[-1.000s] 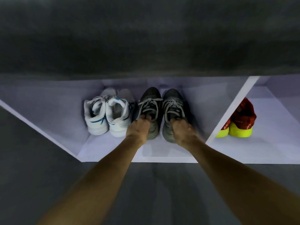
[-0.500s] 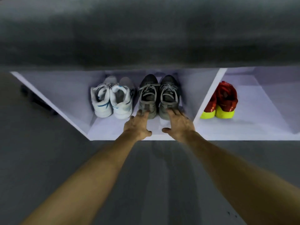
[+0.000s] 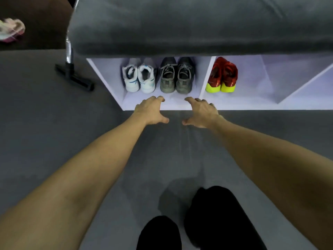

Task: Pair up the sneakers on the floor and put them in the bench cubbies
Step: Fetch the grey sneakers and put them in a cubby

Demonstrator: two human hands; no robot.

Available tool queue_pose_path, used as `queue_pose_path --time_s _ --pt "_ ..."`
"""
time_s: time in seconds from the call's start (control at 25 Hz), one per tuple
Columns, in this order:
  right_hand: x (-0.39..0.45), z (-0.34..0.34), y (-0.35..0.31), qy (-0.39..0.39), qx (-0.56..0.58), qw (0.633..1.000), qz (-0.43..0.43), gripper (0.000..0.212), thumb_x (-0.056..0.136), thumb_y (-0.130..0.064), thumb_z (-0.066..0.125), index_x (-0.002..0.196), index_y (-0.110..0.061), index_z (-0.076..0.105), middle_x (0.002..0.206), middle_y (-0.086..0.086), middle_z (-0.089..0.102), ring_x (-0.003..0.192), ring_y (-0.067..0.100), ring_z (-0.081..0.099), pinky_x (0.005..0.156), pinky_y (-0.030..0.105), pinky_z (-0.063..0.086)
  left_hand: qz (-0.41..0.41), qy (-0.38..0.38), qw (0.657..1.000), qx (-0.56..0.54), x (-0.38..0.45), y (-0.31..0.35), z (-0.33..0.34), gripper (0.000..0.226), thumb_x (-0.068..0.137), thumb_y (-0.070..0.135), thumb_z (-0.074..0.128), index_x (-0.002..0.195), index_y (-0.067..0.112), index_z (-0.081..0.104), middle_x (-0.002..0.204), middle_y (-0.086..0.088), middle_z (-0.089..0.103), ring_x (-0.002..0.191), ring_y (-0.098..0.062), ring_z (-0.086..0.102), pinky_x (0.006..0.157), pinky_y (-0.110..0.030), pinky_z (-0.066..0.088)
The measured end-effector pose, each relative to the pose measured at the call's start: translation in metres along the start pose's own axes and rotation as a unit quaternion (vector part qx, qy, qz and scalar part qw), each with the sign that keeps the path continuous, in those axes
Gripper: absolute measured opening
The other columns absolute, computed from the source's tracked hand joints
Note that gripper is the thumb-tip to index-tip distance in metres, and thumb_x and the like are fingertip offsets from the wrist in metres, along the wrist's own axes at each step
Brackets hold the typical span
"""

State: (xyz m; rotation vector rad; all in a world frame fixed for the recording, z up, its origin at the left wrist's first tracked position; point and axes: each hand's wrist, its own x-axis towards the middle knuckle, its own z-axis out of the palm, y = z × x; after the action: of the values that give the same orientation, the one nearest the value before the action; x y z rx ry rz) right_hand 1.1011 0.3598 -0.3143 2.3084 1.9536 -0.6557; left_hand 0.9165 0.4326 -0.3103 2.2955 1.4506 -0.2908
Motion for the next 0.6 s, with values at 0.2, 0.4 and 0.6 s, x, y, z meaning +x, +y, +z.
queue_pose_path --time_s 0.2,0.4,0.6 --pt "-0.118 -0.108 -0.076 -0.019 0.004 1.000 -0.008 0.093 0.070 -0.050 0.077 0.146 -0.025 0.029 0.140 0.007 0.049 0.127 0.031 0.046 0.103 0.047 0.036 -0.001 -0.017 1.000 0.001 -0.143 -0.002 -0.119 0.093 0.068 0.056 0.079 0.144 0.024 0.037 0.140 -0.003 0.046 0.125 -0.028 0.049 0.096 -0.047 0.046" --pt "-0.212 -0.233 -0.156 -0.005 -0.006 0.999 -0.033 0.091 0.072 -0.050 0.077 0.146 -0.025 0.029 0.141 0.007 0.049 0.129 0.032 0.045 0.104 0.047 0.036 -0.023 0.014 1.000 -0.009 -0.269 -0.018 -0.262 0.095 0.065 0.057 0.081 0.144 0.025 0.039 0.142 -0.002 0.045 0.126 -0.027 0.049 0.096 -0.045 0.046" --pt "-0.270 -0.312 -0.216 -0.014 0.014 0.998 -0.057 0.084 0.073 -0.046 0.075 0.143 -0.024 0.033 0.144 0.005 0.046 0.131 0.031 0.043 0.105 0.048 0.036 -0.070 0.040 0.995 -0.066 -0.371 -0.047 -0.349 0.094 0.065 0.058 0.080 0.143 0.025 0.040 0.143 0.001 0.044 0.127 -0.023 0.047 0.099 -0.046 0.045"
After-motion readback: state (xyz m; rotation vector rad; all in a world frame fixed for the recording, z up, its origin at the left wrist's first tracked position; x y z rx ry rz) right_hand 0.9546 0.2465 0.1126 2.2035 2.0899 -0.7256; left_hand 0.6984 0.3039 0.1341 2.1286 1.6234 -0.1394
